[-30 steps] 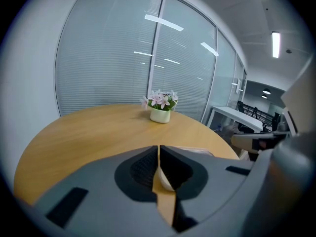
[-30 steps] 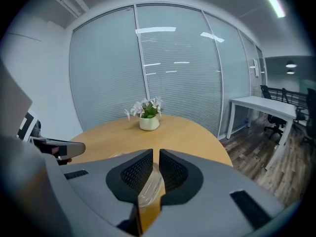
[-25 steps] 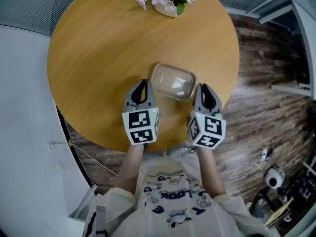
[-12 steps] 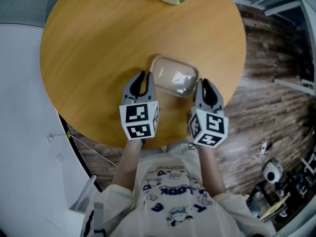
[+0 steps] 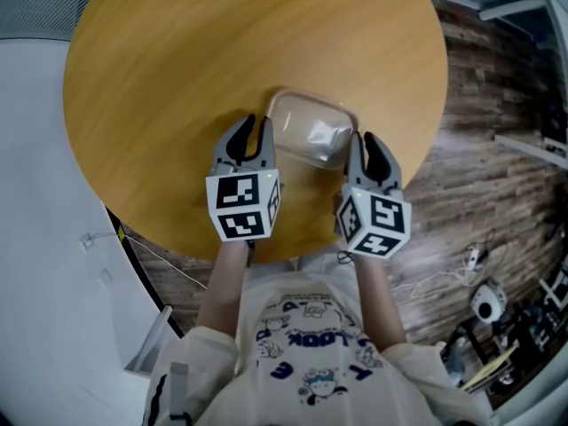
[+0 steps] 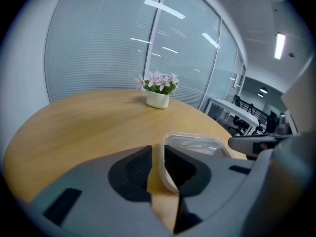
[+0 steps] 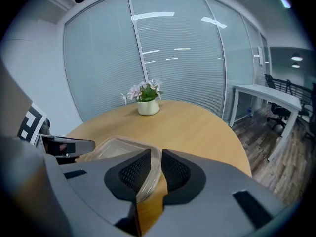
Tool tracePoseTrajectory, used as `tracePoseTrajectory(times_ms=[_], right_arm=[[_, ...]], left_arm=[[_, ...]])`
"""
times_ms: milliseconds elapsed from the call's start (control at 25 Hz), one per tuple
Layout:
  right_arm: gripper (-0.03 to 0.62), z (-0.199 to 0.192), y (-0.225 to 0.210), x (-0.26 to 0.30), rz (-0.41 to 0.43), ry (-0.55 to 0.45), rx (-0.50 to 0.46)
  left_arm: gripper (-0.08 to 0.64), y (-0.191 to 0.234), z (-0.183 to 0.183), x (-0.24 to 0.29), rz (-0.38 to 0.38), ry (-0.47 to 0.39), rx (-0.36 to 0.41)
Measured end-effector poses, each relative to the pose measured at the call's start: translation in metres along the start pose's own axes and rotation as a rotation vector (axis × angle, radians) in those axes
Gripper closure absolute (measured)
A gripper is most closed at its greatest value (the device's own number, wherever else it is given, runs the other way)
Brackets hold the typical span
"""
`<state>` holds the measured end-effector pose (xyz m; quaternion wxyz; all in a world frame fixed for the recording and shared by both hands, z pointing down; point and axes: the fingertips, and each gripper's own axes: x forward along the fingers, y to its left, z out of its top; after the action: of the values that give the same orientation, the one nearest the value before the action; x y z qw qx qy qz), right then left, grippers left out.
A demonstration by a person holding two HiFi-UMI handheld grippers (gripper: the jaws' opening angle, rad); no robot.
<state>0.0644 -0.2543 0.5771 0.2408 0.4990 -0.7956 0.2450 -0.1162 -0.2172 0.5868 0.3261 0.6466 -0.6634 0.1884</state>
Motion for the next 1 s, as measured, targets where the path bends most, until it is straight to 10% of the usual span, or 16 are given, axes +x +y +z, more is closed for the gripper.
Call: tracePoseTrajectory(times_ms=[1000], right_arm=[[0.552, -0.008, -0.007, 0.015, -0.038, 0.045, 0.116]], left_arm=[[0.511, -0.005, -0.004, 0.009, -0.046, 0.011, -0.032]])
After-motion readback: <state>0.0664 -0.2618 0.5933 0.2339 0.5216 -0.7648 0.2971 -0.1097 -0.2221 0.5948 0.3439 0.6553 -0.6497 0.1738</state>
